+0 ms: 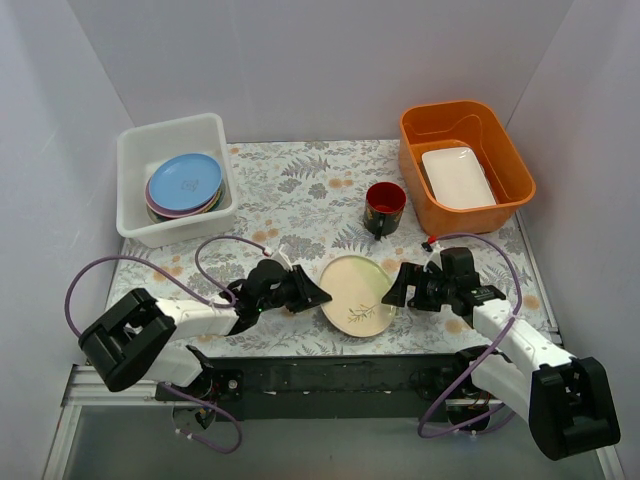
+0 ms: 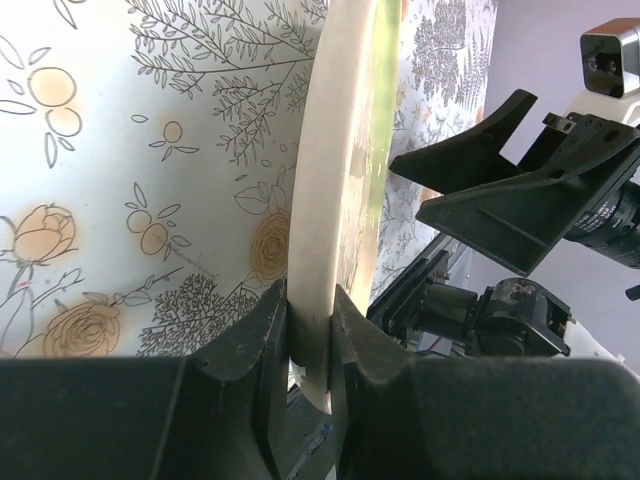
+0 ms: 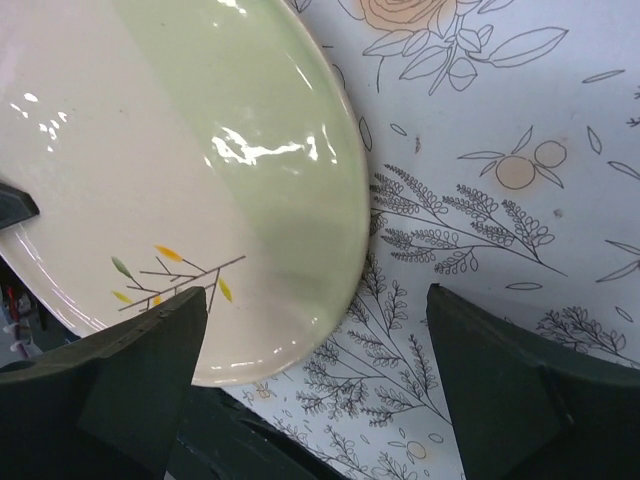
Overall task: Place the plates into the plastic bin on the countertop
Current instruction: Pick up the plate at the center of the board.
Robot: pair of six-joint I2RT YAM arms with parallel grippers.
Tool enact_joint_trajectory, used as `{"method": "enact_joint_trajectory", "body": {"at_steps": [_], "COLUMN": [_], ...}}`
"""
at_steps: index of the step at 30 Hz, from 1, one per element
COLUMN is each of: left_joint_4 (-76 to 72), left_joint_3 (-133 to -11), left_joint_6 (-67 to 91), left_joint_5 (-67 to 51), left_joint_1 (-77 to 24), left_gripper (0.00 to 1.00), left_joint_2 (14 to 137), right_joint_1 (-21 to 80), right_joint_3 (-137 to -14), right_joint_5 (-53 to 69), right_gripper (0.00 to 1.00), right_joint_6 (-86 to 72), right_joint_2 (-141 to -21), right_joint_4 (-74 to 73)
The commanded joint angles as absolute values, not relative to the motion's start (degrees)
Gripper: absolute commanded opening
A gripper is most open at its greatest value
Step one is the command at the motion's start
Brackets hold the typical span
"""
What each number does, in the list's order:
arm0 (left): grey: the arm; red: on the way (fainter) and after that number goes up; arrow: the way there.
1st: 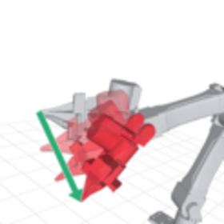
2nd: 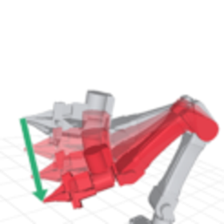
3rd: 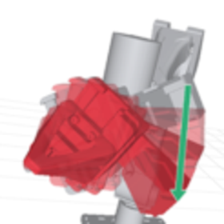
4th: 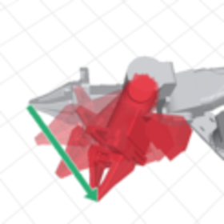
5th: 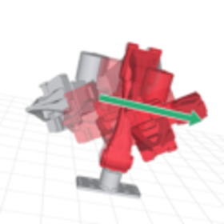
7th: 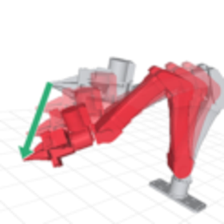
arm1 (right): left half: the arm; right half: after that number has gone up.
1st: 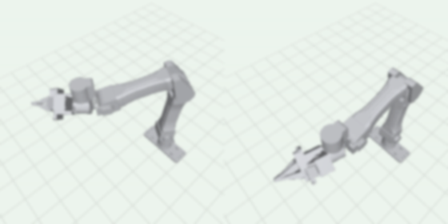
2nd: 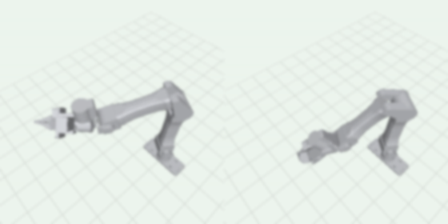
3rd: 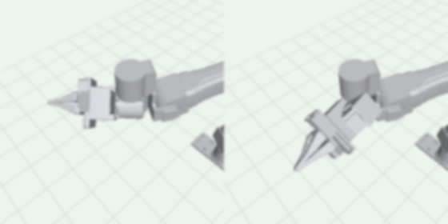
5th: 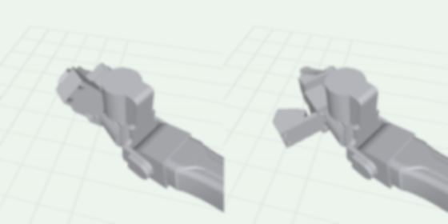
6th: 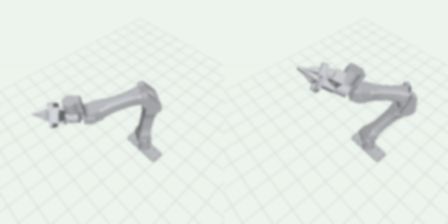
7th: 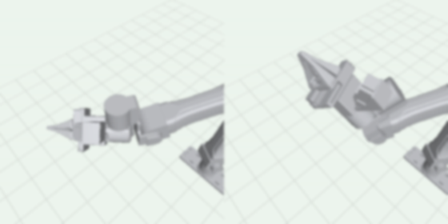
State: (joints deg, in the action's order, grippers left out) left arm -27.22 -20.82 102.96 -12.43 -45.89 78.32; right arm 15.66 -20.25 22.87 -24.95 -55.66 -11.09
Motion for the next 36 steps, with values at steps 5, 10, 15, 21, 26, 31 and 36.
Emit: {"method": "enact_joint_trajectory", "body": {"at_steps": [5,10,15,21,26,31,36], "left_joint_4": [-22.94,-22.85,-20.58,-18.11,-13.72,-9.15,-4.14], "left_joint_3": [-24.43,-26.36,-30.4,-34.01,-37.17,-40.86,-44.55], "left_joint_6": [101.16,100.99,99.32,98.18,96.16,94.75,92.73], "left_joint_5": [-8.96,-9.49,-10.9,-13.09,-14.5,-17.74,-19.95], "left_joint_1": [-45.88,-45.88,-45.79,-44.3,-42.28,-38.24,-34.98], "left_gripper": [0.0,0.0,0.0,0.0,0.0,0.0,0.0], "left_joint_2": [70.23,71.45,73.82,74.53,72.86,71.02,69.17], "right_joint_1": [15.65,15.73,15.73,15.73,15.82,15.73,15.82], "right_joint_3": [-23.2,-23.64,-24.61,-24.44,-24.52,-23.91,-22.85], "right_joint_5": [23.2,22.24,21.71,22.14,23.99,24.87,26.1], "right_gripper": [0.98,0.98,0.98,0.98,0.98,0.98,0.98], "right_joint_6": [-24.35,-23.82,-23.47,-23.55,-24.08,-24.52,-25.05], "right_joint_2": [-53.09,-50.54,-48.08,-47.11,-48.16,-48.34,-49.57], "right_joint_4": [-14.23,-16.61,-18.81,-19.43,-17.58,-15.48,-13.8]}}
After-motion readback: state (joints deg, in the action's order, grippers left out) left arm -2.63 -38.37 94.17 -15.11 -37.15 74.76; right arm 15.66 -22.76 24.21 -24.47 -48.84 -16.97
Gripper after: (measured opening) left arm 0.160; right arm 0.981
